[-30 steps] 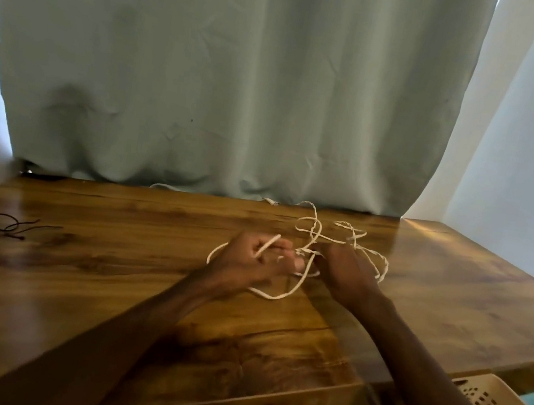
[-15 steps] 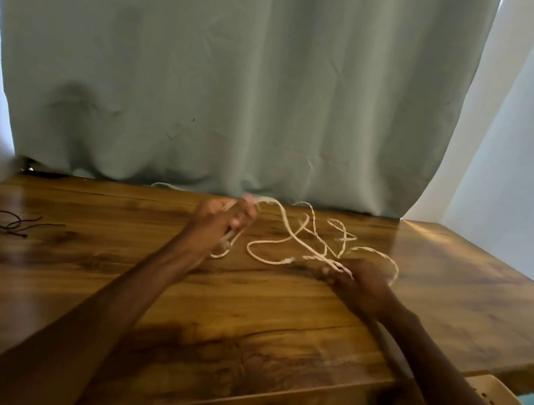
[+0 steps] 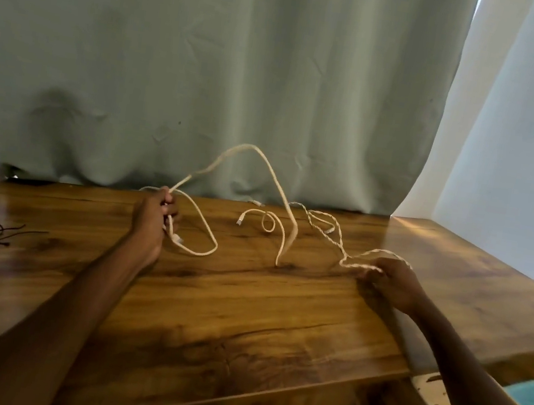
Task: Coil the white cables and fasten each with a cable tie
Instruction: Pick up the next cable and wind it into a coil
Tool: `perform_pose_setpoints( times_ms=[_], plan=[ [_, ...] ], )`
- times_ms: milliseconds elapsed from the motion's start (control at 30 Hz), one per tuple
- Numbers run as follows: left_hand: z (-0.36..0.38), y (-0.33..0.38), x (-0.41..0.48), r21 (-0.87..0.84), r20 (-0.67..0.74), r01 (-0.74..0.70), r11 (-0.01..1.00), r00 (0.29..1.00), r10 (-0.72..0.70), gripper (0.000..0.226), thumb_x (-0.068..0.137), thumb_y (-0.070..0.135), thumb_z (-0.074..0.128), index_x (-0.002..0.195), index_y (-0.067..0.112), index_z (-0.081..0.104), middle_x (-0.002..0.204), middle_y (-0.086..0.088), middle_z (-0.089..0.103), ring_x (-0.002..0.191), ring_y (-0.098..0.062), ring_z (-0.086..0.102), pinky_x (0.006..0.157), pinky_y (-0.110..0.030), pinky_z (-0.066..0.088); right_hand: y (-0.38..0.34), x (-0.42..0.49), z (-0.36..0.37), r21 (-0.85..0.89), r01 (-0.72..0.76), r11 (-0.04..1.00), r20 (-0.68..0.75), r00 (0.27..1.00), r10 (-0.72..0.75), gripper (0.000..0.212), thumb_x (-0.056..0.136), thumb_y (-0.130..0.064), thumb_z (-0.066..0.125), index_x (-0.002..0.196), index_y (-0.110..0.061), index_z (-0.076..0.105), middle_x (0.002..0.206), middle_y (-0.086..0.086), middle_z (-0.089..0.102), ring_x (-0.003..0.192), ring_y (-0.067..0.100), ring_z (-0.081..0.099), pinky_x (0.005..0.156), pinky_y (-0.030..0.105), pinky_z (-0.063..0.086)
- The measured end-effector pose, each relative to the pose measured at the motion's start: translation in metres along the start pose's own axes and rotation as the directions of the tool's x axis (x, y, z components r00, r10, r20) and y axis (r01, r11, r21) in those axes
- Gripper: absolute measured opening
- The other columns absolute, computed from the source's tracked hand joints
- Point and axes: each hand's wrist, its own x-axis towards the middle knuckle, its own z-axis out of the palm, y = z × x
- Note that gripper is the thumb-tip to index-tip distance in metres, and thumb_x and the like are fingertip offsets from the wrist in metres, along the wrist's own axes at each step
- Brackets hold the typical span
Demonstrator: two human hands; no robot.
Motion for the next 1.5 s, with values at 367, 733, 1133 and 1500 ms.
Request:
perform_pose_setpoints(
  times_ms=[367, 733, 1133, 1500],
  plan=[
    [0.008, -0.008, -0.012, 0.247, -0.017, -0.057, 0.967, 0.998, 0.063, 0.038, 0.103, 0.034, 0.051, 0.067, 0.023, 0.048, 0.047, 0.012, 0.034, 0.041, -0.007, 0.028, 0.039, -0.019, 0.022, -0.118, 0.008, 0.043, -0.003, 0.163, 0.987, 0.199, 0.967, -0.159, 0.096, 0.073, -0.064, 0.080, 0.152, -0.027, 0.040, 0.154, 0.000, 0.044, 0.143, 0.022, 0.039, 0.112, 0.038, 0.036],
    [0.009, 0.000, -0.013, 0.325, -0.213, -0.162, 0.932, 0.947, 0.239, 0.034, 0.103, 0.029, 0.052, 0.072, 0.019, 0.062, 0.056, 0.007, 0.050, 0.046, -0.007, 0.037, 0.044, -0.023, 0.025, -0.149, -0.010, 0.043, 0.566, 0.191, 0.802, 0.031, 0.967, -0.252, 0.057, 0.106, -0.050, 0.041, 0.087, -0.009, 0.076, 0.061, 0.017, 0.066, 0.049, 0.031, 0.060, 0.053, 0.036, 0.050],
    [0.011, 0.002, -0.012, 0.306, -0.189, -0.205, 0.930, 0.944, 0.270, 0.034, 0.099, 0.021, 0.047, 0.076, 0.012, 0.070, 0.067, 0.005, 0.062, 0.045, -0.003, 0.044, 0.051, -0.026, 0.033, -0.161, -0.022, 0.034, 0.392, 0.066, 0.917, 0.099, 0.989, -0.113, 0.030, 0.090, -0.039, 0.075, 0.113, -0.021, 0.067, 0.091, -0.004, 0.077, 0.084, 0.015, 0.071, 0.070, 0.034, 0.059],
    [0.015, -0.001, -0.019, 0.345, -0.049, -0.243, 0.907, 0.960, 0.276, 0.021, 0.094, 0.028, 0.072, 0.079, 0.014, 0.072, 0.053, 0.012, 0.054, 0.046, -0.005, 0.045, 0.042, -0.018, 0.038, -0.227, -0.014, 0.035, -0.255, 0.410, 0.876, -0.306, 0.825, -0.475, 0.109, 0.072, -0.024, 0.090, 0.157, -0.016, 0.022, 0.164, 0.013, 0.019, 0.153, 0.031, 0.018, 0.123, 0.048, 0.028]
  ],
)
